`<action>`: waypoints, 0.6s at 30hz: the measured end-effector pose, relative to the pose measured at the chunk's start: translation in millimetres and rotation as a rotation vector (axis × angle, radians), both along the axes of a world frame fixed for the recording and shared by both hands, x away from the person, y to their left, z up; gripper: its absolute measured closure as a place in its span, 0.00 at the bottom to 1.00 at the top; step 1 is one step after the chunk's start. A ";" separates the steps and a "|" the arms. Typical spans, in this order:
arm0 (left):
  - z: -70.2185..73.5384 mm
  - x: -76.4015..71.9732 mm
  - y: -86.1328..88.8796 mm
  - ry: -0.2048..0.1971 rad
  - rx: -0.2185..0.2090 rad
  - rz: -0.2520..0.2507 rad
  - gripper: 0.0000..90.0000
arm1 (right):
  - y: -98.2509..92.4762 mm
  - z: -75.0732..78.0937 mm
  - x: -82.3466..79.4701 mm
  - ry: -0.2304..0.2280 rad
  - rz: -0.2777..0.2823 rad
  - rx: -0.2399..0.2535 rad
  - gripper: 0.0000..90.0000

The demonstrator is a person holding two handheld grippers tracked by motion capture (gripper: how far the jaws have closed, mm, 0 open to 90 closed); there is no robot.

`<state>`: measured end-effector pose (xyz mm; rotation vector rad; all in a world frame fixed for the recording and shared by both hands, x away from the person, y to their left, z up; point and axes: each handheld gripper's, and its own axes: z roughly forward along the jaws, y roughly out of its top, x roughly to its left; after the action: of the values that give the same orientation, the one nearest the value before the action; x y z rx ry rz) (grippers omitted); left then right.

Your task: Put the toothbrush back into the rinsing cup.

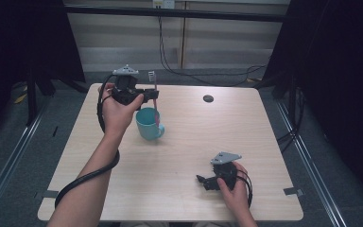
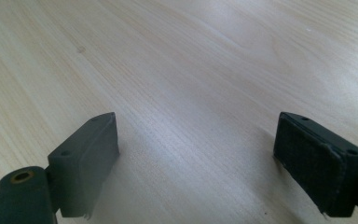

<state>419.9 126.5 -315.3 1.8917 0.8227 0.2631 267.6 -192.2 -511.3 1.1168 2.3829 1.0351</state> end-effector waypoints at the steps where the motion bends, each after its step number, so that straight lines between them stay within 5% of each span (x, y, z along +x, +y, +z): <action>1: -0.3 1.6 1.0 0.001 -0.003 0.005 0.90 | 0.0 0.0 0.0 0.000 0.000 0.000 0.15; 18: -5.4 13.4 6.1 -0.039 0.024 0.058 0.90 | 0.0 0.0 0.0 -0.001 0.000 0.000 0.15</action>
<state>433.3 132.7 -320.7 1.8811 0.8520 0.3464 267.6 -192.2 -511.3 1.1157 2.3829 1.0348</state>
